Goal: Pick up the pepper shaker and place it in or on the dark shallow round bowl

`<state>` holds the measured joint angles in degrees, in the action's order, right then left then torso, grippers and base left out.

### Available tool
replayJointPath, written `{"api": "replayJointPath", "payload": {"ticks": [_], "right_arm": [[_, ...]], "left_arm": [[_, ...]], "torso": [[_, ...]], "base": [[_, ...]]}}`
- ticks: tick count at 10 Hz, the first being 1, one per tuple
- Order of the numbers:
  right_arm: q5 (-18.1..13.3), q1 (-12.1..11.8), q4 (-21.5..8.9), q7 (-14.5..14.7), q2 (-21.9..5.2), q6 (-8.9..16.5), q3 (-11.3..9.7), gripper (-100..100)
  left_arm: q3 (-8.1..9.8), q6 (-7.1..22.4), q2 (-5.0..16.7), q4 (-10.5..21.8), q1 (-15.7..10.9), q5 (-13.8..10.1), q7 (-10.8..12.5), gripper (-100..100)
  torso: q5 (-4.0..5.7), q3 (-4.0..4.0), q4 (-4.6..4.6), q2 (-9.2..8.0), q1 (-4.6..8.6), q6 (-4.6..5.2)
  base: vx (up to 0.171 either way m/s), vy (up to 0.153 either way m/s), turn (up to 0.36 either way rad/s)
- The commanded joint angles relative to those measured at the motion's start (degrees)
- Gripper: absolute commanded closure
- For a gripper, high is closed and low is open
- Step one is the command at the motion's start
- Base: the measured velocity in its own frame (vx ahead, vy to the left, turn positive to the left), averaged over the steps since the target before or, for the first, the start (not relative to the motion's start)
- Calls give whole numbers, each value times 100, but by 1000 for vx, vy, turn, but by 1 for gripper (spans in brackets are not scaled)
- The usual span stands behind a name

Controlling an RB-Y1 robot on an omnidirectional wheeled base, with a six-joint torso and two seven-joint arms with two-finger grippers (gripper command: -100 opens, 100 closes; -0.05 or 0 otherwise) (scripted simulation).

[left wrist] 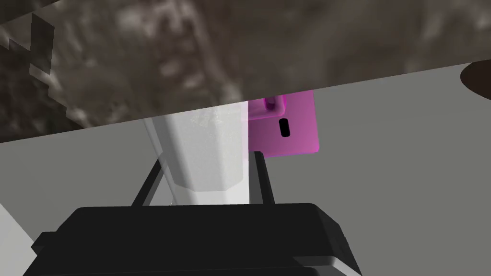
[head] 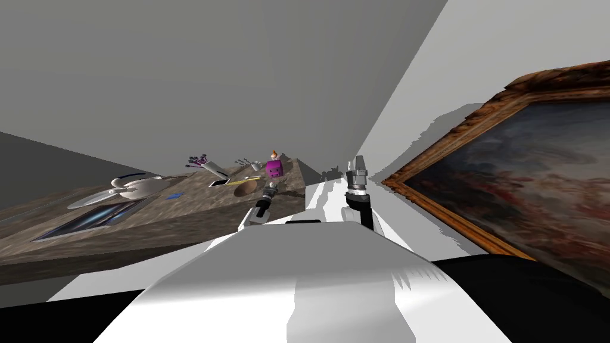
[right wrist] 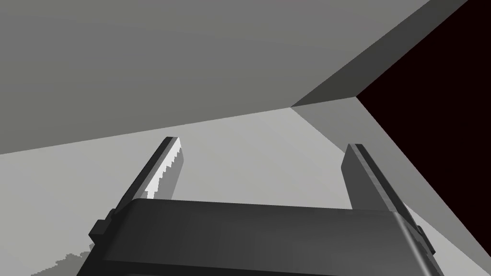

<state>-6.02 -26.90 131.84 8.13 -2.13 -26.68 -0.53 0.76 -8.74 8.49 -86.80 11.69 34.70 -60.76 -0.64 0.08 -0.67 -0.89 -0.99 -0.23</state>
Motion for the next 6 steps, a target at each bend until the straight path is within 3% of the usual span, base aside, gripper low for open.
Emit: {"api": "replayJointPath", "payload": {"ticks": [1,6], "right_arm": [[0,0,0,0,0,0,0,0],[0,0,0,0,0,0,0,0]], "left_arm": [[-169,114,164,-21,28,60,19,100],[-594,425,536,-143,13,200,92,100]], "torso": [[0,0,0,0,0,0],[-4,-18,-24,13,-12,-8]], "base": [[-218,163,-181],[-178,147,-122]]}}
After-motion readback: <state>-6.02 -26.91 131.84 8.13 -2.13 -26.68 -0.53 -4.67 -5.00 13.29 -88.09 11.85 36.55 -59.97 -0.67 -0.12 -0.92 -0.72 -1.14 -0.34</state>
